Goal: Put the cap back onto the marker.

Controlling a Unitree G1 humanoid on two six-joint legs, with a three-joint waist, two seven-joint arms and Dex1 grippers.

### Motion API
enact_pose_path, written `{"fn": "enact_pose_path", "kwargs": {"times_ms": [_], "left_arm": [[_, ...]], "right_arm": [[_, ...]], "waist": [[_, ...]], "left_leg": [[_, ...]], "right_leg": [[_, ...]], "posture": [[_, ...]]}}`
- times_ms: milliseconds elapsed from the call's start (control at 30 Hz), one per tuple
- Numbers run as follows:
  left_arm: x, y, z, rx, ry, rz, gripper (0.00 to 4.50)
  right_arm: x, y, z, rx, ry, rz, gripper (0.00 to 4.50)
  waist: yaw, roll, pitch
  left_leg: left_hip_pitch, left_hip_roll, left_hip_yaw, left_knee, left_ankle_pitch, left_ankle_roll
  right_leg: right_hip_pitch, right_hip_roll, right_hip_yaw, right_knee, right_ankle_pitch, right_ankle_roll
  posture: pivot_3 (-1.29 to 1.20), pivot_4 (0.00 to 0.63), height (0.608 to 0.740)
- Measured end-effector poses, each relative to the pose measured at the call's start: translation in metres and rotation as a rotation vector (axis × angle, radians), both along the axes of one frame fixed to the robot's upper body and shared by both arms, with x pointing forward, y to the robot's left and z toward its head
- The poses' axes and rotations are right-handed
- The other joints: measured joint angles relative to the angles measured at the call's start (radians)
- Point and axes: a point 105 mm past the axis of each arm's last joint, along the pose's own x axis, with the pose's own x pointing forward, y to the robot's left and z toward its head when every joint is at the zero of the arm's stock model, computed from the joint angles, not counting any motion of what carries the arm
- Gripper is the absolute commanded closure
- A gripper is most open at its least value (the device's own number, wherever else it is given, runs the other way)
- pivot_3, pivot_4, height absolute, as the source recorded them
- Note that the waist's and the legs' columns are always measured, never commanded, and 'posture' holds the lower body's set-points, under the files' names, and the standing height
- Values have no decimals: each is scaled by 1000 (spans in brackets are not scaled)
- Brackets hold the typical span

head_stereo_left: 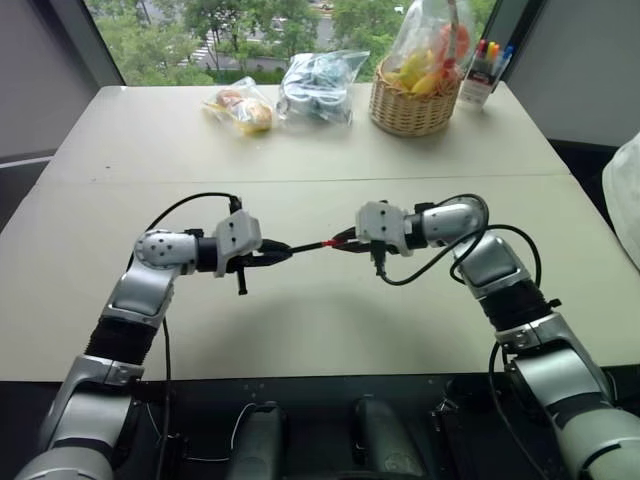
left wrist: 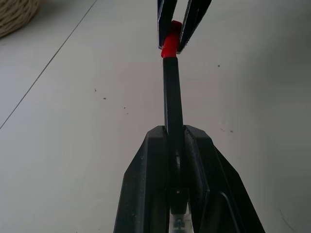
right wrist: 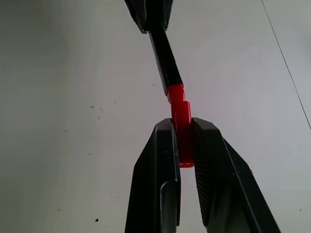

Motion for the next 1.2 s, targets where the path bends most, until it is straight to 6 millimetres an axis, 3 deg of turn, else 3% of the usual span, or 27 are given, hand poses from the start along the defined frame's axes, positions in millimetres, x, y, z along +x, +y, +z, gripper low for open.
{"fn": "enact_pose_path", "kwargs": {"times_ms": [567, 1200], "left_arm": [[-6, -3, -2, 31, -23, -69, 4500], [-7, 5, 4, 14, 12, -45, 4500]], "right_arm": [[-14, 1, -1, -17, 99, 23, 4439], [-15, 12, 1, -5, 12, 50, 4439]], "waist": [[0, 0, 0], [0, 0, 0]], "left_leg": [[0, 0, 0, 0, 0, 0], [0, 0, 0, 0, 0, 0]], "right_leg": [[0, 0, 0, 0, 0, 0], [0, 0, 0, 0, 0, 0]], "posture": [[0, 150, 740], [0, 150, 740]]}}
